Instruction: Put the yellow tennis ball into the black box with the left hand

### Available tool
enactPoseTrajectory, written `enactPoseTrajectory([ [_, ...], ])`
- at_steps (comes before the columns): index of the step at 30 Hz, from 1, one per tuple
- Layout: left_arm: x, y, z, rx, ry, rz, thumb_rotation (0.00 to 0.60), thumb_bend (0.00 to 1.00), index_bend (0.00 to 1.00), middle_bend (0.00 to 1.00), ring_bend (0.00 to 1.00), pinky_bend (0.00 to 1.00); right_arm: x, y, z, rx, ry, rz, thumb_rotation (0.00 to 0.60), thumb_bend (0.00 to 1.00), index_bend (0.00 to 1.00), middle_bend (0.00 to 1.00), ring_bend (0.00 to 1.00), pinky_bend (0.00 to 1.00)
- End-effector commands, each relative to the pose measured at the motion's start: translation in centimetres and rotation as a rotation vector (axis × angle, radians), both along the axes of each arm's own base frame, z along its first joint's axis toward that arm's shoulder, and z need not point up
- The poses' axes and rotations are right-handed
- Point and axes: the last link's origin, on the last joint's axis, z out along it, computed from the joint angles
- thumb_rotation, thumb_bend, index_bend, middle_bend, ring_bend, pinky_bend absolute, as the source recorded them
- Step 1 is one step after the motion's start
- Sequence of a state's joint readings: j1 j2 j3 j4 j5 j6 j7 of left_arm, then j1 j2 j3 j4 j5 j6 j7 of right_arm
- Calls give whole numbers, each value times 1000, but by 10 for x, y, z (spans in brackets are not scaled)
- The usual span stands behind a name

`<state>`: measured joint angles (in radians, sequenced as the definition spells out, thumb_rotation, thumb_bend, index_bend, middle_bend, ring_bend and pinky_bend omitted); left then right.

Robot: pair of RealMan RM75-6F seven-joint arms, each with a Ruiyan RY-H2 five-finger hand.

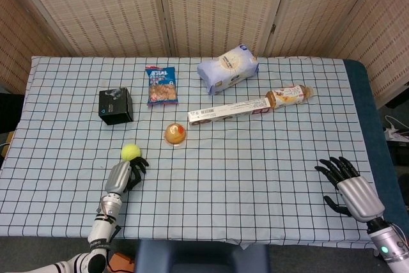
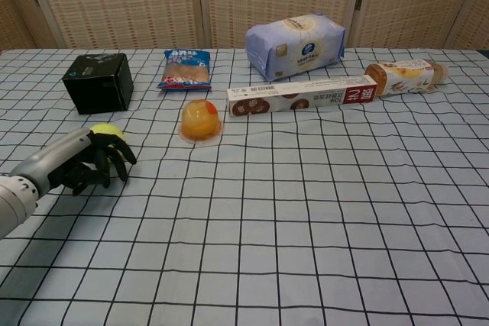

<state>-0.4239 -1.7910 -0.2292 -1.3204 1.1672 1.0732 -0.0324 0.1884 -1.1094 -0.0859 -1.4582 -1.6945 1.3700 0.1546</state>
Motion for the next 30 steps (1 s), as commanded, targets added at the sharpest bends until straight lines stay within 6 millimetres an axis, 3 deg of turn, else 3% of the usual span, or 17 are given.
enactPoseTrajectory([
  [1, -1, 3, -2, -2, 10, -1, 600, 949, 423, 489, 544, 778, 0, 0, 0, 0, -1, 0, 600, 269, 158, 77, 0, 21],
  [17, -11, 17, -5, 11, 99, -23, 600, 950, 423, 489, 544, 778, -1, -1, 0, -2, 4, -2, 600, 269, 157, 77, 0, 21],
  [30, -3, 32, -2, 26, 106, -56, 600, 948, 423, 489, 544, 778, -2, -1, -1, 0, 9, -6, 600, 269, 157, 77, 0, 21],
])
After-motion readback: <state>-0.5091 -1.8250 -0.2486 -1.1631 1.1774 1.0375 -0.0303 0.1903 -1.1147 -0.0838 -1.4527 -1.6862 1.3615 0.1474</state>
